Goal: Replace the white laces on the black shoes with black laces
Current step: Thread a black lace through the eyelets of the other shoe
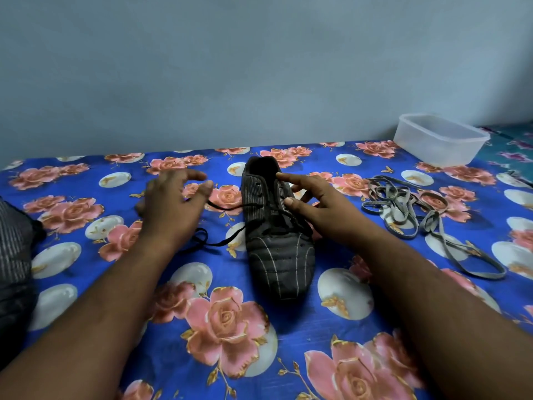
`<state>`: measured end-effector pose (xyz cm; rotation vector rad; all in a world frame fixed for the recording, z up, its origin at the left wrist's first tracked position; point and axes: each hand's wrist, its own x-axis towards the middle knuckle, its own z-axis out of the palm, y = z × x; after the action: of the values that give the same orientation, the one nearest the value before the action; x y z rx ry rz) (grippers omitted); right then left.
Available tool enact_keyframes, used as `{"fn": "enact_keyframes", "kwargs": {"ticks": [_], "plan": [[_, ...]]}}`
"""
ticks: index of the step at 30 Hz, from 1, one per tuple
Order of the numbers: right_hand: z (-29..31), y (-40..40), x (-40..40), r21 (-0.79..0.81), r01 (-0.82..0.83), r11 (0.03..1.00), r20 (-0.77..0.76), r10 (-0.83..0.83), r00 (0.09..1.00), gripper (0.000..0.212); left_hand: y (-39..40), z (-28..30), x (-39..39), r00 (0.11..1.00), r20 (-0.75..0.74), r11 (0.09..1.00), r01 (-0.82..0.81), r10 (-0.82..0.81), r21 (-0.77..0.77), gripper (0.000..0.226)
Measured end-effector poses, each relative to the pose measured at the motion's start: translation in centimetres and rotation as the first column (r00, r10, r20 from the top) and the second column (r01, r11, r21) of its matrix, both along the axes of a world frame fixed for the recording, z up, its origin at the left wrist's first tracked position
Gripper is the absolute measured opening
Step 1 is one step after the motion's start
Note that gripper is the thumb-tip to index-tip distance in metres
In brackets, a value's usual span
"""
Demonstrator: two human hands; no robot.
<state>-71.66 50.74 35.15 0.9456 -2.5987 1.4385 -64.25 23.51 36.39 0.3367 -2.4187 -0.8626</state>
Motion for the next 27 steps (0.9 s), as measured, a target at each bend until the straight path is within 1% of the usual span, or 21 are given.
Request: {"fn": "enact_keyframes", "kwargs": {"ticks": [2,3,5,8,10,11,13,14,15,17,19,20,22,24,27], "plan": [[-0.1,0.0,-0.1,0.006,0.0,1.0,-0.002,0.0,1.0,0.045,1.6,-0.2,0.2,0.971,-0.031,0.971,0.237,-0.238,-0.032,0.031],[-0.1,0.0,-0.1,0.009,-0.001,1.0,-0.004,0.001,1.0,0.046,2.3,-0.4,0.3,0.948,-0.019,0.947,0.316,-0.318,-0.062,0.031],[-0.1,0.0,-0.2,0.016,-0.001,1.0,-0.008,0.001,1.0,0.046,3.3,-0.8,0.5,0.923,0.006,0.918,0.383,-0.384,-0.099,0.03],[0.0,-0.1,-0.1,0.016,-0.003,1.0,-0.01,0.004,1.0,0.046,3.3,-0.7,0.6,0.925,0.007,0.919,0.379,-0.38,-0.111,0.02],[0.0,-0.1,-0.1,0.012,-0.006,1.0,-0.014,0.006,1.0,0.046,2.7,-0.4,0.5,0.943,0.038,0.933,0.333,-0.331,-0.138,0.013],[0.0,-0.1,-0.1,0.012,-0.008,1.0,-0.016,0.008,1.0,0.046,2.2,-0.3,0.4,0.961,0.052,0.945,0.278,-0.273,-0.17,0.011],[0.0,0.0,-0.1,0.009,-0.011,1.0,-0.013,0.011,1.0,0.046,1.0,0.0,0.1,0.995,0.067,0.968,0.093,-0.08,-0.232,0.009],[0.0,0.0,-0.1,0.005,-0.011,1.0,-0.01,0.012,1.0,0.046,0.2,0.1,0.0,0.997,0.076,0.973,-0.007,0.026,-0.23,0.012],[0.0,0.0,-0.1,0.004,-0.012,1.0,-0.011,0.012,1.0,0.046,-0.5,0.2,-0.1,0.989,0.093,0.973,-0.093,0.115,-0.209,0.016],[0.0,0.0,0.0,0.009,-0.014,1.0,-0.016,0.014,1.0,0.047,-1.7,0.2,-0.2,0.961,0.148,0.962,-0.207,0.234,-0.181,0.022],[0.1,-0.1,0.0,0.018,-0.014,1.0,-0.024,0.015,1.0,0.047,-1.9,0.0,-0.2,0.946,0.175,0.952,-0.24,0.274,-0.191,0.023],[0.0,-0.1,-0.1,0.021,-0.012,1.0,-0.023,0.013,1.0,0.047,-1.7,0.0,-0.2,0.951,0.165,0.954,-0.229,0.261,-0.192,0.022],[0.0,0.0,-0.1,0.022,-0.009,1.0,-0.018,0.01,1.0,0.047,-0.8,0.0,-0.2,0.979,0.118,0.975,-0.146,0.167,-0.169,0.023],[0.1,-0.1,0.0,0.022,-0.004,1.0,-0.027,0.004,1.0,0.047,0.2,-0.3,-0.1,0.998,0.068,0.988,0.014,-0.003,-0.153,0.028],[0.5,-0.2,0.3,-0.005,0.02,1.0,-0.086,-0.02,0.996,0.042,2.0,-0.5,0.4,0.958,0.044,0.95,0.287,-0.283,-0.125,0.041]]}}
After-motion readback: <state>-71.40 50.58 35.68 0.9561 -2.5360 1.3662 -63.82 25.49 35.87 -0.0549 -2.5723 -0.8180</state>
